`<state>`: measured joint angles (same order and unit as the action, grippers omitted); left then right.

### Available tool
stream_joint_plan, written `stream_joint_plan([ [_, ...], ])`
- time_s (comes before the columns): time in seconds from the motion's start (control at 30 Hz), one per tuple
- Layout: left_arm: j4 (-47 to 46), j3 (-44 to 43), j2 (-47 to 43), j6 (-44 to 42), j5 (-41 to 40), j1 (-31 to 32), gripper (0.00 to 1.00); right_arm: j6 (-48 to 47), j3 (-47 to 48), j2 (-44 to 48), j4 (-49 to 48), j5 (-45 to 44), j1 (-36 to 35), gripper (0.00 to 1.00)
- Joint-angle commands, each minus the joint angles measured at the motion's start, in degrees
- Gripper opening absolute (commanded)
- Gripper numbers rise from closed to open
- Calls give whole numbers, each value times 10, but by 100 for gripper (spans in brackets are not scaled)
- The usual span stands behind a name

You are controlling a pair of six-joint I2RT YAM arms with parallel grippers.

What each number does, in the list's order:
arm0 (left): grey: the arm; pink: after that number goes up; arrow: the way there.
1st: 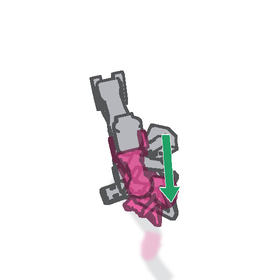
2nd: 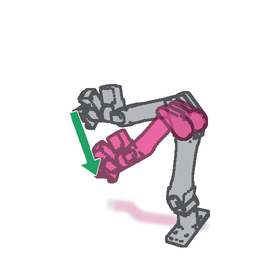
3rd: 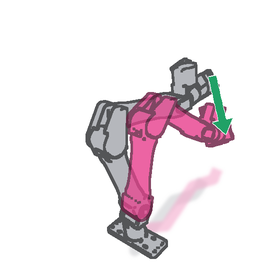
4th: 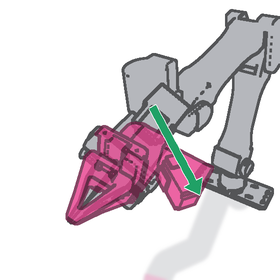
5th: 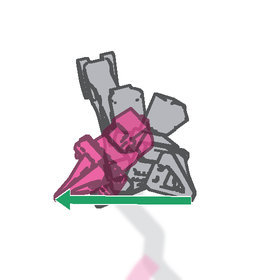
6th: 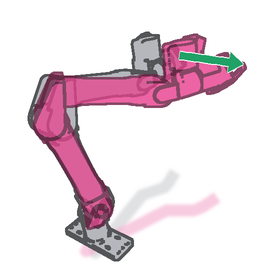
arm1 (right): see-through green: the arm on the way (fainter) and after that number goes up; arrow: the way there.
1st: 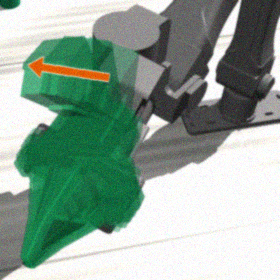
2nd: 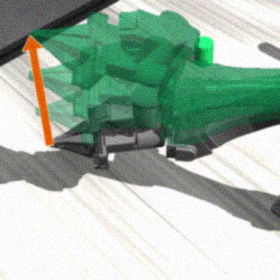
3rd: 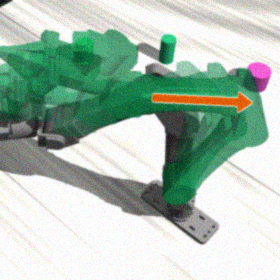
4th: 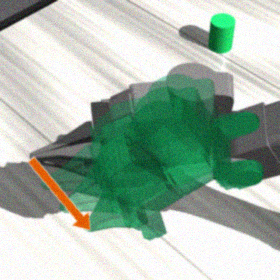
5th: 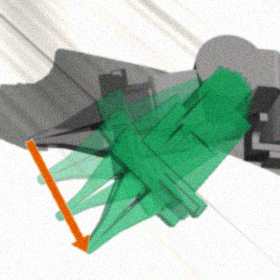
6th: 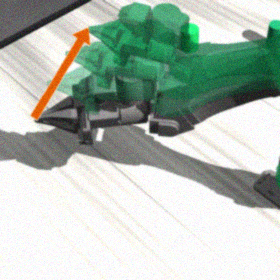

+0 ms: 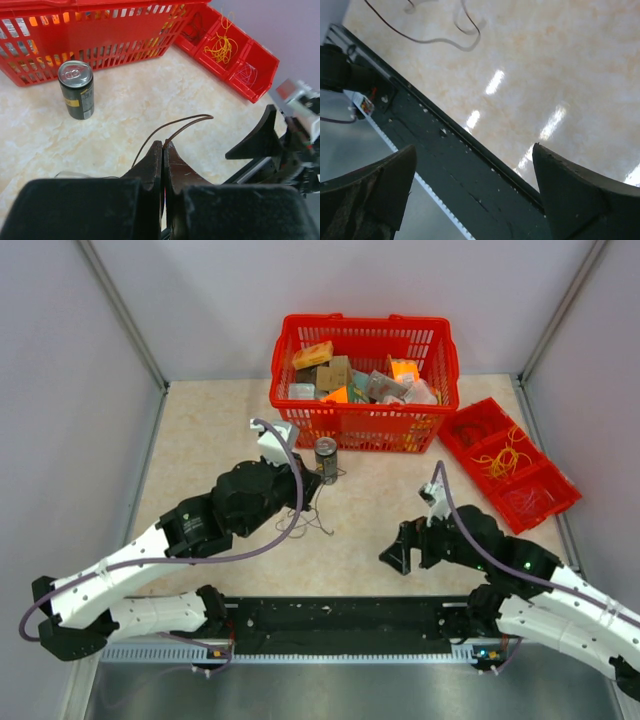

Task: Untangle the cables

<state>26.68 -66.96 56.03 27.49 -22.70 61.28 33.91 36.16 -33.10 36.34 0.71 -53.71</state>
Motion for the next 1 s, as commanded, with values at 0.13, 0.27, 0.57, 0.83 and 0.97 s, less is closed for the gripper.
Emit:
stream_joint_plan([
  [0.13,-33,4,-34,23,77,-1,0,-160,67,26,-156,13,5,99],
  [0.27,-32,13,-51,48,104,-1,0,-193,52,-25,-276,94,23,99],
  [0.57,-74,49,-100,101,160,-1,0,-192,46,-146,-417,218,25,99],
  [0.83,-73,55,-116,121,152,-2,0,-149,30,-180,-488,244,3,98],
  [0.97,-71,56,-117,121,150,-2,0,-147,31,-199,-490,208,-20,98],
])
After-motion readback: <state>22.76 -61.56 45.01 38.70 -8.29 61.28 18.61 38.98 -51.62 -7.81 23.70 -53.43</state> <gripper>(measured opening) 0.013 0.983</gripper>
